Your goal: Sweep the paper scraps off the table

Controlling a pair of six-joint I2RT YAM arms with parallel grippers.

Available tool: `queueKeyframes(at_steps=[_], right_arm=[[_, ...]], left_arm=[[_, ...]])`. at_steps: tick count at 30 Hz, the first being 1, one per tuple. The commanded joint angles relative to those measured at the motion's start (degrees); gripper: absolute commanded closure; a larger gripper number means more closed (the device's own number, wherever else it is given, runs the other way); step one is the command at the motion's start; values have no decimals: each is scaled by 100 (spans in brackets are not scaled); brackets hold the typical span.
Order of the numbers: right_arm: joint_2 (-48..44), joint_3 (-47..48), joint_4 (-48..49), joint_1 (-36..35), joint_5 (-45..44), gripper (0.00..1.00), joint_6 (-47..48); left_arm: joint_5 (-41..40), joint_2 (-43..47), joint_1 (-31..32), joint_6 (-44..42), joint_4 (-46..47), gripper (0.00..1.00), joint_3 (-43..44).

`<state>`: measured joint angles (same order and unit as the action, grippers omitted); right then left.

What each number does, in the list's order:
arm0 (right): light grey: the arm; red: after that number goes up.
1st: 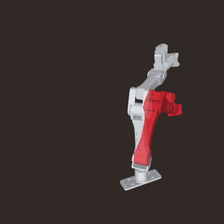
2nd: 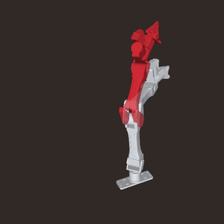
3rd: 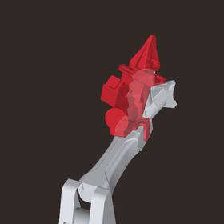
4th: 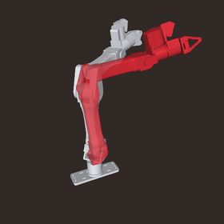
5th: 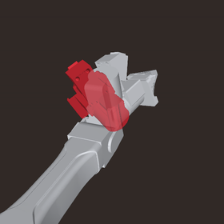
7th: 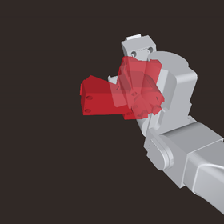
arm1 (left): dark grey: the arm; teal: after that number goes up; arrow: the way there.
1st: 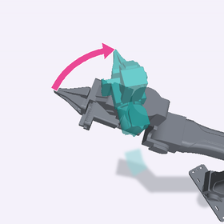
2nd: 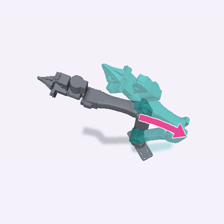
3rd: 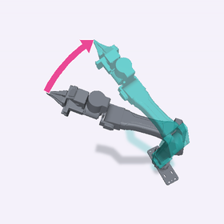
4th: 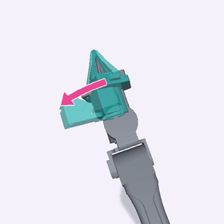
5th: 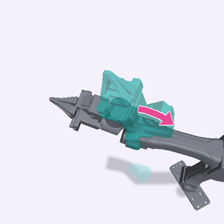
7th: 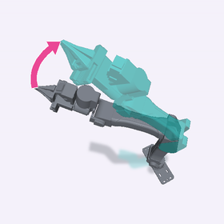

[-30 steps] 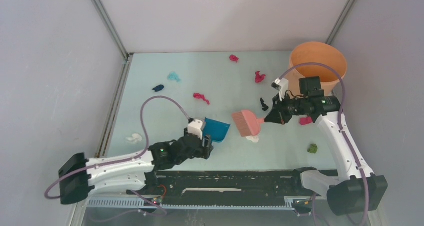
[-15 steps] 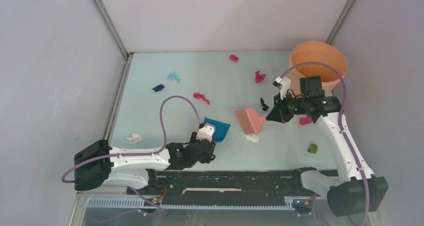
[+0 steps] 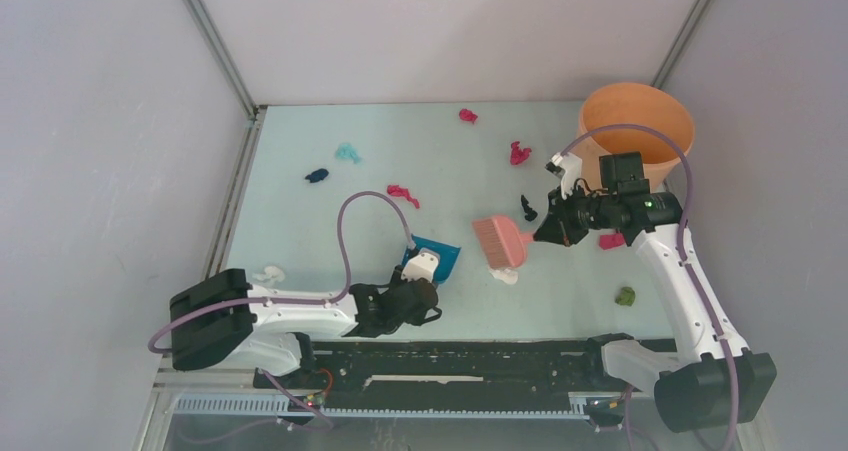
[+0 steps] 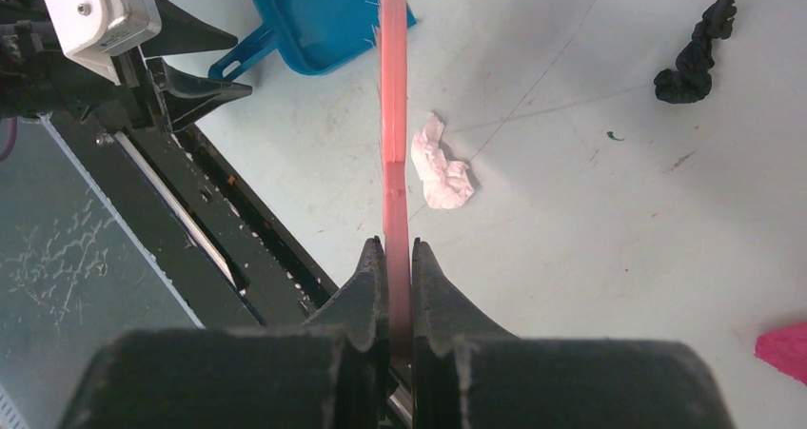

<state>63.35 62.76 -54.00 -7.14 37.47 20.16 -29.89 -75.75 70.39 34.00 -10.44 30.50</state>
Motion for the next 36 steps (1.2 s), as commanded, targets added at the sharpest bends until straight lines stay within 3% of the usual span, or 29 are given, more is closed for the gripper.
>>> queueKeyframes(at_steps=[1,5,13,21,26,32,36], right_arm=[[-164,66,-21,17,-42,100,-96],[-187,66,-50,19,-163,100,-117],[-275,463,-452,19,-862,100,25],[-550,1151,-1409,19,-2653,100,657],[-765,1200,-1867,163,-3984,100,1090],[-1073,1128,-2122,378,-5329,100,1548],[-1201,865,-1945,616,-5730,100,1808]], left_arm=[[-173,5,27,2,191,48,172],[-101,46,27,-87,413,63,98],[18,261,36,2,-19,81,319],[102,1100,271,-104,-1162,98,919],[581,1132,581,-364,-1508,100,1359],[1191,486,864,-706,-1905,100,1876],[1411,113,946,-888,-1907,100,2071]])
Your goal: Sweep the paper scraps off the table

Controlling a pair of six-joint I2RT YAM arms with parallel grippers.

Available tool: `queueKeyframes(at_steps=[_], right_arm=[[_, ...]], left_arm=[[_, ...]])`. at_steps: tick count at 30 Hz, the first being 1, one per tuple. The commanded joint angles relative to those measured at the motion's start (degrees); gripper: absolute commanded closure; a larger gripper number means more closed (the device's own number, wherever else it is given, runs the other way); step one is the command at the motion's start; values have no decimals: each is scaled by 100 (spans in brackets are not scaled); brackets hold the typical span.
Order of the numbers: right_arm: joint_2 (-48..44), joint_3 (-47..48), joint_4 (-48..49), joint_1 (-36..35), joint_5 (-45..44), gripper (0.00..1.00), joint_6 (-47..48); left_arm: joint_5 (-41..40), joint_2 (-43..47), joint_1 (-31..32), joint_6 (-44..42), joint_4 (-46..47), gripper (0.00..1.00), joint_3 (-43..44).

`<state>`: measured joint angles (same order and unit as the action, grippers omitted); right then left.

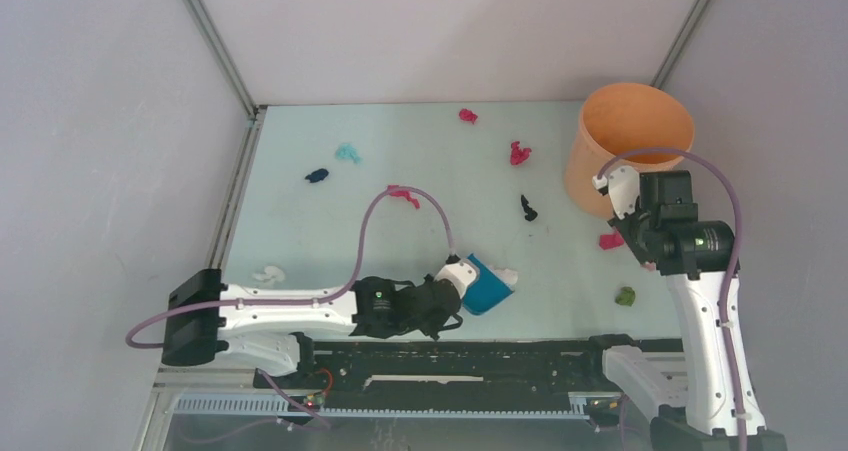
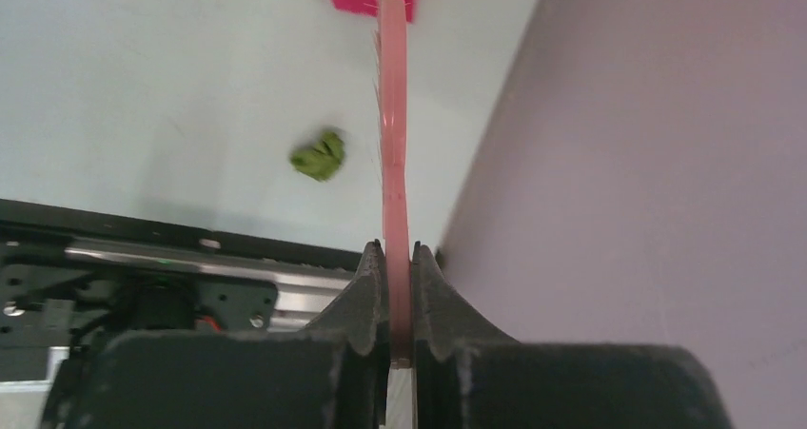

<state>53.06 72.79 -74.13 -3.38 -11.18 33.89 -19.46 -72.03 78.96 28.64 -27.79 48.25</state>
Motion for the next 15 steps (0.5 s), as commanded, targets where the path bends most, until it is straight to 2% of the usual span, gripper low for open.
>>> queueKeyframes(at_steps=[1,9,15], right_arm=[[-161,-199,146,287,-903,100,492],[166,-834,776,1530,-484,100,891],[373,-1259,938,1716,100,100,507]], left_arm=[[424,-335,103,-386,-147,100,324],[1002,-731,199,-547,-167,100,472],[1173,-902,229,-620,-616,100,662]])
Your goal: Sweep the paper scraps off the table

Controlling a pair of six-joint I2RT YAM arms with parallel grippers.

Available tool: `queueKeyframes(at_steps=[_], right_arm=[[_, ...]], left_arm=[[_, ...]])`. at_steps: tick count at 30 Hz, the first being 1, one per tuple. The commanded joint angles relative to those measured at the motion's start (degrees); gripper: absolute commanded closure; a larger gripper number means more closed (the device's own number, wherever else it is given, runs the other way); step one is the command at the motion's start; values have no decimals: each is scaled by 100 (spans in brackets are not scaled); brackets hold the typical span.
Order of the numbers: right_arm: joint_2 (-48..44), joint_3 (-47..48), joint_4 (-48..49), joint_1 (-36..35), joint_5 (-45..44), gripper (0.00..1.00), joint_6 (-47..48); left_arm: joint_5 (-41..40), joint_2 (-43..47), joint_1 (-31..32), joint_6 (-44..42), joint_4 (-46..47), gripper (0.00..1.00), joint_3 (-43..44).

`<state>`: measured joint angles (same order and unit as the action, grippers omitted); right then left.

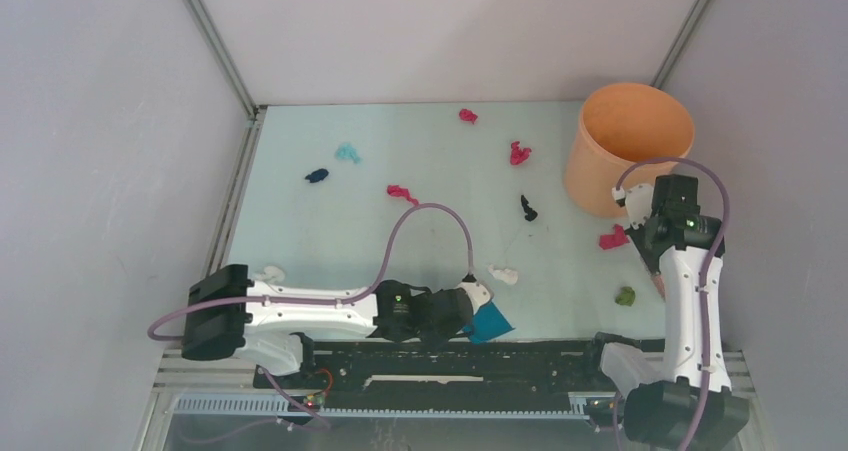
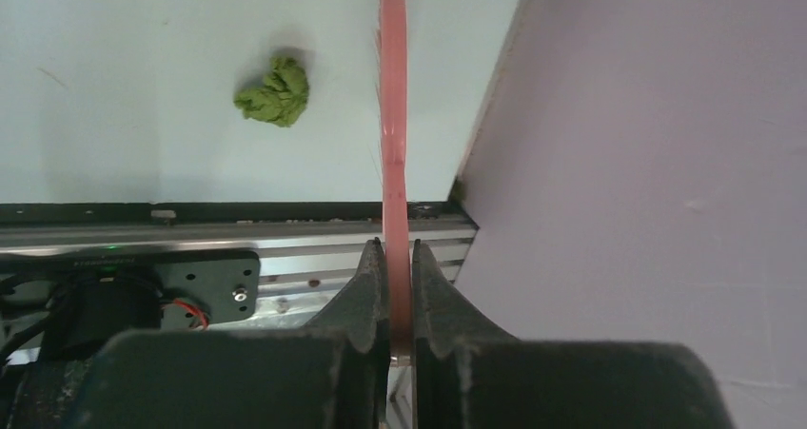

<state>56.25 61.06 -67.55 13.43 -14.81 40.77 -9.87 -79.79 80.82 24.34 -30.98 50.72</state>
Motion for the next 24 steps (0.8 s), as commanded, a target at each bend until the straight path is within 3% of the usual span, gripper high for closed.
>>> queueKeyframes(at_steps=[1,7,18,24], right_arm=[[113,-87,245,10,654,100,-302],[356,-48,-10,-746,1406,100,-987],[817,732,-770,-2302,3957,100,-1925],[755,1005,-851,-2490,3942,100,-1947]], left_arm=[[203,-216,48,-206,-423,100,493],[327,-810,48,-333,-812,100,891],[419,-1493,43,-386,-716,100,1473],[433,-1713,44,-333,-656,100,1660]])
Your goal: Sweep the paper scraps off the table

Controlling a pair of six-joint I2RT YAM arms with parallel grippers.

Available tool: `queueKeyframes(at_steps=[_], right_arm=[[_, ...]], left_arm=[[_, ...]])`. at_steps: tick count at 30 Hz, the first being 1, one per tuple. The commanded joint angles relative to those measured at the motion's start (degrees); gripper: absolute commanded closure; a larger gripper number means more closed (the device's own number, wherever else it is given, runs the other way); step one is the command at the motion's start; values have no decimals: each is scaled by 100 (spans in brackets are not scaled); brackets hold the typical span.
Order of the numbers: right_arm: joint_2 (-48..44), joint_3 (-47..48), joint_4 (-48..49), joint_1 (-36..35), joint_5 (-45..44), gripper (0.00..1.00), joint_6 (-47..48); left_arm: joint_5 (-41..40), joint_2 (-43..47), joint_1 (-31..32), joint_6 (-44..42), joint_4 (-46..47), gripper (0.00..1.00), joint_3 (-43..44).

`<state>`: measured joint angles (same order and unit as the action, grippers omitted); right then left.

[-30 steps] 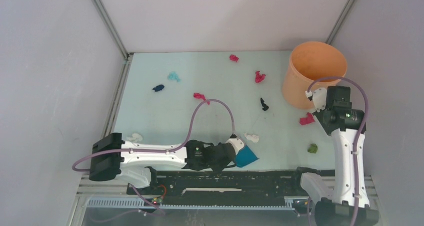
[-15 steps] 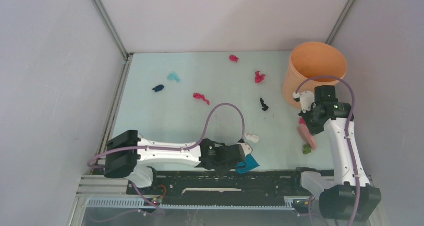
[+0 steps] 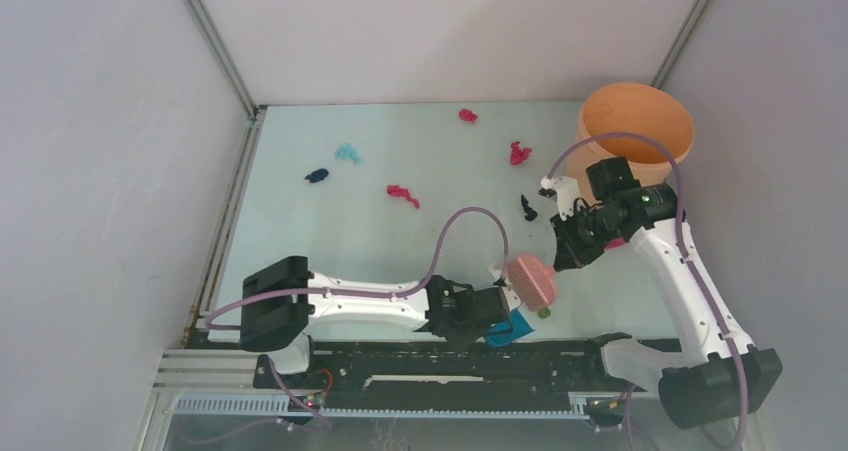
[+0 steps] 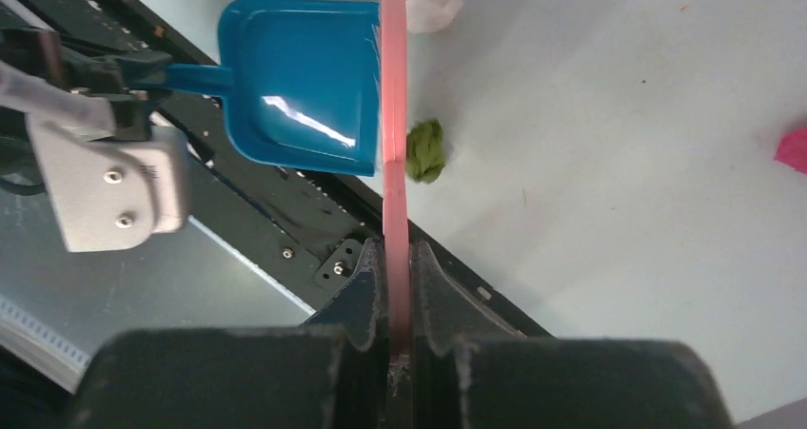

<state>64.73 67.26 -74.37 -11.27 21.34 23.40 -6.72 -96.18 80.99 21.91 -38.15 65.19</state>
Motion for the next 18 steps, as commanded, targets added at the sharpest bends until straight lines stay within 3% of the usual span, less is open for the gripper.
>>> queueKeyframes(at_steps=[1,3,9,15,18], right_arm=[[-113,454,-211,9,268,100,-145],[-162,553,-235,124,152,100,-32],[-215,951,-650,212,382,100,620],[-137,1007,-1226,-38,890,100,1543],[-127,1056,-1624,-394,1410,100,1993]], left_arm=[[103,-78,27,-72,70,100,214],[85,-61,30,-36,71,97,214],[-169,402,38,107,201,46,-58],[-863,1780,93,-109,224,35,-234],[-1089,2520,135,-502,660,29,-351]])
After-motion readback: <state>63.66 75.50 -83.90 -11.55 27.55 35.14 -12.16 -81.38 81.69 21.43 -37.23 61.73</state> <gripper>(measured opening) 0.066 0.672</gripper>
